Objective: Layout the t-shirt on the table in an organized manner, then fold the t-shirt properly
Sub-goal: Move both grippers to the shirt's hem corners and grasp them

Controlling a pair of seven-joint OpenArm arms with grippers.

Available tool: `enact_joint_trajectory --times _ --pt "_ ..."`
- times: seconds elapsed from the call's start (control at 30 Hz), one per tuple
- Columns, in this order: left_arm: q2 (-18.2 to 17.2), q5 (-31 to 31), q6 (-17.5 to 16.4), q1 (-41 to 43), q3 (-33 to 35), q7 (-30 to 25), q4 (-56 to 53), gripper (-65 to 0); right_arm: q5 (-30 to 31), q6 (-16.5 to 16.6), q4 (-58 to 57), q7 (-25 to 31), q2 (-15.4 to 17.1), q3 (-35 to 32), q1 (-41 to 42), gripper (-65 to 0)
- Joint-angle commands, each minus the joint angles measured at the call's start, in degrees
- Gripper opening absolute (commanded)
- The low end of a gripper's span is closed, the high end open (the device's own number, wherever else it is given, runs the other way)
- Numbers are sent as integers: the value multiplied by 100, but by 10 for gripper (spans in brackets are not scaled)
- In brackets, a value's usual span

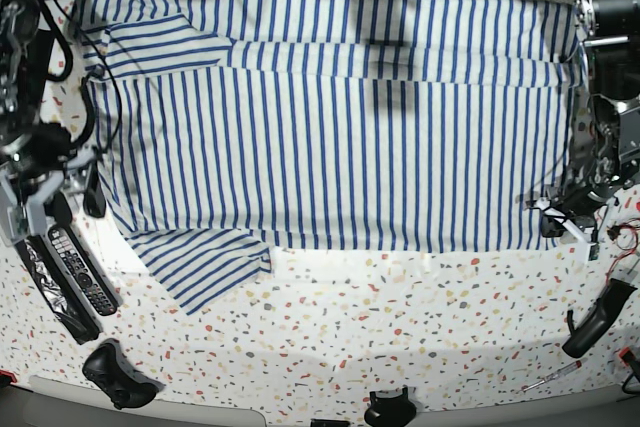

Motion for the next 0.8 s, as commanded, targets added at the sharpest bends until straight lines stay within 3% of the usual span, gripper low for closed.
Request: enact_joint_trajectory --times 0.0,0.13,0.23,0.5,0.77 --pt "-81 33 -22 -111 -9 33 68 -650 155 -11 -59 -26 188 0 317 -331" --pt "-81 28 -20 -140 -9 31 68 -650 382 140 -774 -1043 330 -415 1390 -331" --pt "-81 -72 -20 -140 -9 31 68 -650 669 372 -1655 -1440 354 -881 2079 -331" --pt "-31 -76 -20 -140 -11 74 68 -650 841 588 -4424 -1370 339 -2334 3779 -331" --pt "212 -72 -20 -140 -11 52 68 -650 758 723 -5814 -1344 247 -2839 4664 -331"
